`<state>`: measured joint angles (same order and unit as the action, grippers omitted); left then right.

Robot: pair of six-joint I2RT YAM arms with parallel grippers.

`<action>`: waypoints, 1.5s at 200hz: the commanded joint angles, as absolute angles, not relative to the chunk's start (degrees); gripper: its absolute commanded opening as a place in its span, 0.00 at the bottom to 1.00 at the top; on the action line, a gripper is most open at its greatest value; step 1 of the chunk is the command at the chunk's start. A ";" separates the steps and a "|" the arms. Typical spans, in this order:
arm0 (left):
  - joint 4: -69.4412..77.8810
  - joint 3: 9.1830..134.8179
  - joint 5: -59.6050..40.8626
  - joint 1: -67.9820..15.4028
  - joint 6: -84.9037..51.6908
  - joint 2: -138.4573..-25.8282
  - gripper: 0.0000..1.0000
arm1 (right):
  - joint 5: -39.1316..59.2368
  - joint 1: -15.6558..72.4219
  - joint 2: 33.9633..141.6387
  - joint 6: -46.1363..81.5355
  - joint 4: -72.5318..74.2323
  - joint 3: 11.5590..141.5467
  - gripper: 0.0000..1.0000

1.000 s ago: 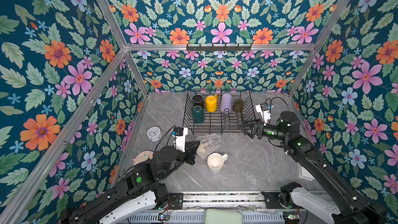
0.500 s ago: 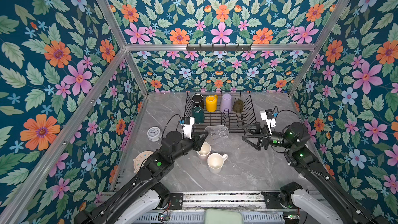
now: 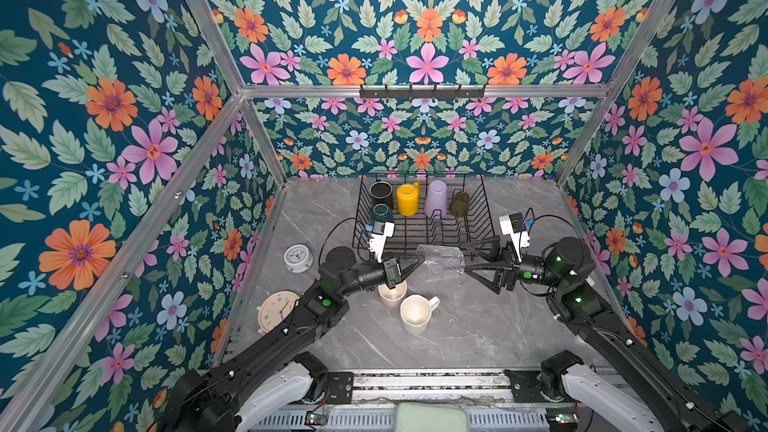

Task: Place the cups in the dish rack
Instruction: 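Lift the clear glass and pass it to the right gripper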

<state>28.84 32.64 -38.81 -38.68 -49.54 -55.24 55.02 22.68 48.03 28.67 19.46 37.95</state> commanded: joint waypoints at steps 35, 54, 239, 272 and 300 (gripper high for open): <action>38.34 32.52 -43.46 -38.58 -52.97 -57.79 0.00 | 53.00 26.81 52.69 25.92 20.88 39.64 0.98; 38.98 32.26 -43.50 -38.58 -53.40 -58.11 0.00 | 52.58 28.27 53.76 25.61 20.95 39.99 0.98; 39.22 31.55 -43.94 -38.41 -54.05 -57.26 0.00 | 49.24 32.70 57.28 25.57 18.40 41.20 0.49; 39.22 31.32 -43.68 -38.32 -54.18 -57.26 0.00 | 48.32 32.64 57.11 25.88 16.83 41.69 0.37; 39.15 30.95 -43.50 -38.06 -54.31 -57.06 0.00 | 46.54 32.70 56.96 26.17 14.79 42.44 0.07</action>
<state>35.99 31.05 -43.66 -38.09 -54.52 -57.41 53.21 32.67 56.93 25.78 18.11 41.82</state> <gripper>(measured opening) 0.077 0.662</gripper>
